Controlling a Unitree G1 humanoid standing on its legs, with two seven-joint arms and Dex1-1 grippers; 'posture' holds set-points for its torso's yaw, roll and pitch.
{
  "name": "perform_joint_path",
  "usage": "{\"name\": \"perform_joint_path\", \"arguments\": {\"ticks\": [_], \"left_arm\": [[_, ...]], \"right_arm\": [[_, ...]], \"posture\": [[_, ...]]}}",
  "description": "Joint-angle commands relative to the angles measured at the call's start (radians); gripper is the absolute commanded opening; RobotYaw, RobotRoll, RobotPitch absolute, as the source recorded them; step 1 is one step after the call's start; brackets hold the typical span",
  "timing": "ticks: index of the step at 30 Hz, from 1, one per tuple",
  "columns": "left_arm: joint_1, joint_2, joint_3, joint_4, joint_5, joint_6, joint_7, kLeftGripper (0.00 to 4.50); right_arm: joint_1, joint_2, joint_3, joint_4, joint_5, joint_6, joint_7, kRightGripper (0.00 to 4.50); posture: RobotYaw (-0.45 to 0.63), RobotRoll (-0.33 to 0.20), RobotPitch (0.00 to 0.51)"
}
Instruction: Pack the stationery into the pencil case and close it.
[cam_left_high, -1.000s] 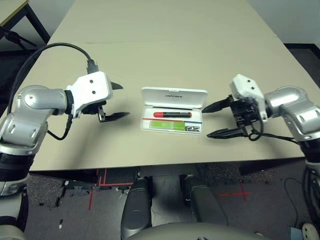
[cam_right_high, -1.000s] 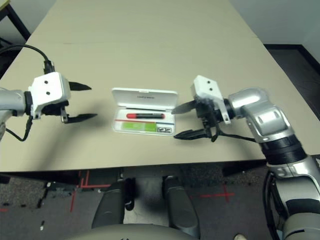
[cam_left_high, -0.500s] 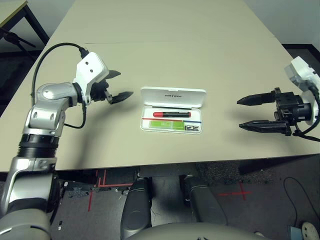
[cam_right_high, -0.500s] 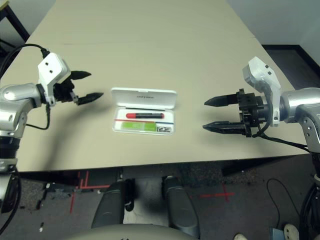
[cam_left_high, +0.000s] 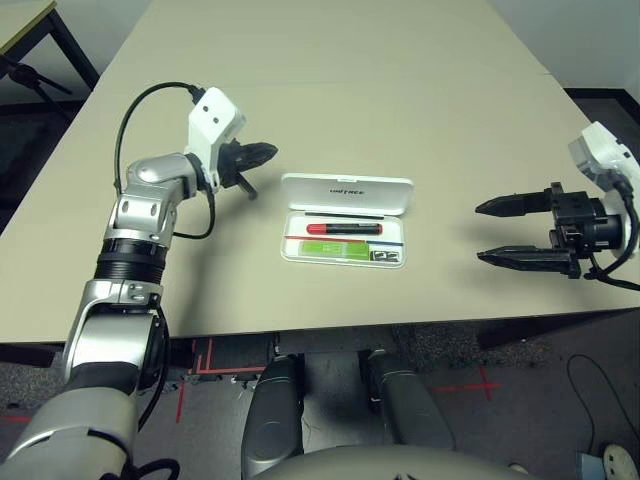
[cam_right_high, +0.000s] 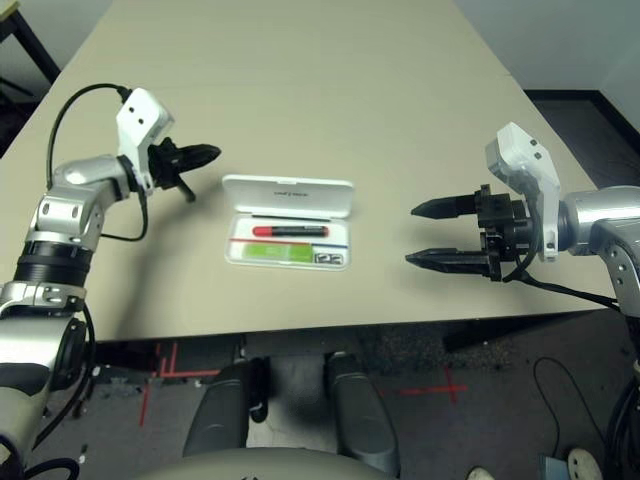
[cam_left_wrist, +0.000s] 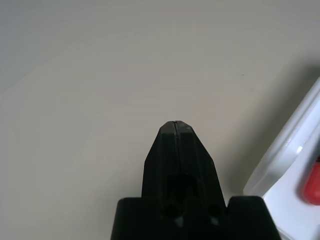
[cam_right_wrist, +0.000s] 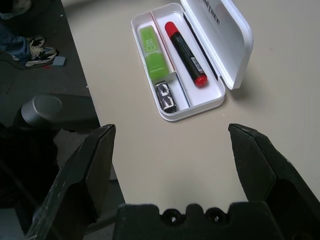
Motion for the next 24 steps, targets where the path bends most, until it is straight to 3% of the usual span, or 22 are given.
{"name": "perform_joint_path", "arguments": {"ticks": [1, 7, 15, 24], "left_arm": [[0.027, -0.016, -0.027, -0.023, 0.008, -0.001, -0.024, 0.01], [0.071, -0.031, -0.049, -0.145, -0.038, 0.041, -0.1, 0.01], [0.159, 0.005, -0.08, -0.359, -0.106, 0.13, -0.221, 0.01], [0.23, 0.004, -0.159, -0.428, -0.057, 0.138, -0.2, 0.01]], "right_arm": [[-0.006, -0.011, 0.017, -0.008, -0.007, -0.006, -0.004, 4.5], [-0.009, -0.012, 0.026, -0.006, -0.013, -0.011, -0.006, 4.5], [-0.021, -0.014, 0.044, 0.009, -0.025, -0.018, 0.003, 4.5], [-0.035, -0.01, 0.074, 0.027, -0.044, -0.039, 0.008, 4.5]], "posture": [[-0.1, 0.0, 0.172], [-0.1, 0.0, 0.171], [-0.09, 0.0, 0.175], [-0.08, 0.0, 0.178]]}}
